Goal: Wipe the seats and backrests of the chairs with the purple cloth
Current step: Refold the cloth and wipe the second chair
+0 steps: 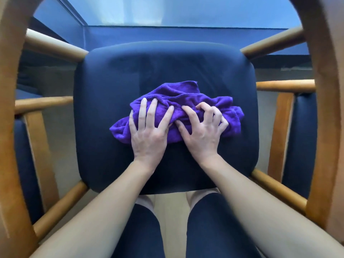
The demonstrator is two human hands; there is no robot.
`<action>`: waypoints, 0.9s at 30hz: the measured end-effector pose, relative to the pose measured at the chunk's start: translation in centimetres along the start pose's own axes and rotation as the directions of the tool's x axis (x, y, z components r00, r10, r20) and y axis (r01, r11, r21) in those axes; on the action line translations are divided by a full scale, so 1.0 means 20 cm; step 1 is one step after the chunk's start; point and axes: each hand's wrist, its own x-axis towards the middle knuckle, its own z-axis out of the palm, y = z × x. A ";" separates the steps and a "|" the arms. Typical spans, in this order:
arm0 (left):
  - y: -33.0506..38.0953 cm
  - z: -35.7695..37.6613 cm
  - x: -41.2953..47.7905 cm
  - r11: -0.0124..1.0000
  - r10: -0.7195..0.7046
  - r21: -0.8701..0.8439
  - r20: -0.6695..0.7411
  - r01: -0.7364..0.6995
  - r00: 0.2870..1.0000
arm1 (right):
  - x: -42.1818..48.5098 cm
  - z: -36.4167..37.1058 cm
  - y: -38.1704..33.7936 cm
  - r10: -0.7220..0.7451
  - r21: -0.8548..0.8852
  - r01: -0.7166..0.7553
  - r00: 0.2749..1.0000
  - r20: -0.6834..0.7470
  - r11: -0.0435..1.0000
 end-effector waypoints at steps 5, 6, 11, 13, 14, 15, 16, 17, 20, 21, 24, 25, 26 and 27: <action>-0.04 0.04 0.14 1.000 0.024 0.003 -0.103 -0.024 0.994 | 0.16 0.02 -0.02 -0.064 0.061 0.067 0.997 -0.051 0.996; -0.04 0.04 0.19 0.999 0.035 0.001 -0.123 -0.035 0.992 | 0.20 0.01 -0.04 -0.067 0.070 0.071 0.996 -0.057 0.995; -0.08 0.01 0.49 0.999 0.047 0.011 -0.199 -0.046 0.979 | 0.48 -0.03 -0.14 -0.010 0.070 0.012 1.000 -0.020 0.997; -0.12 -0.01 0.68 1.000 -0.005 -0.022 -0.182 0.001 0.983 | 0.68 -0.02 -0.20 0.003 0.071 -0.007 0.998 0.059 0.997; -0.15 -0.02 0.77 0.997 -0.050 -0.060 -0.140 0.042 0.989 | 0.77 -0.01 -0.23 0.004 0.073 -0.011 0.996 0.089 0.997; -0.18 -0.03 0.84 0.991 -0.095 -0.102 -0.078 0.087 0.992 | 0.85 0.00 -0.26 0.006 0.071 -0.014 0.994 0.109 0.997; -0.21 -0.04 0.87 0.982 -0.134 -0.134 -0.014 0.131 0.991 | 0.89 0.01 -0.28 0.014 0.066 -0.022 0.992 0.123 0.998; -0.24 -0.03 0.87 0.977 -0.160 -0.140 0.030 0.163 0.987 | 0.90 0.02 -0.29 0.025 0.050 -0.032 0.991 0.134 0.998; -0.24 -0.05 0.78 0.983 -0.167 -0.066 0.080 0.172 0.983 | 0.77 0.03 -0.32 0.062 -0.046 -0.056 0.986 0.152 0.997; -0.23 -0.06 0.74 0.984 -0.169 -0.047 0.099 0.175 0.981 | 0.71 0.02 -0.32 0.077 -0.071 -0.066 0.984 0.161 0.995; -0.20 -0.08 0.63 0.982 -0.181 -0.031 0.129 0.186 0.975 | 0.58 0.01 -0.35 0.104 -0.093 -0.087 0.975 0.195 0.992; -0.20 -0.08 0.60 0.982 -0.183 -0.032 0.126 0.188 0.975 | 0.55 0.01 -0.35 0.100 -0.101 -0.081 0.974 0.201 0.992; -0.19 -0.08 0.58 0.982 -0.182 -0.034 0.126 0.188 0.975 | 0.53 0.01 -0.35 0.092 -0.106 -0.071 0.974 0.208 0.992; -0.19 -0.09 0.54 0.981 -0.184 -0.031 0.138 0.190 0.973 | 0.50 0.00 -0.34 0.084 -0.106 -0.062 0.973 0.215 0.992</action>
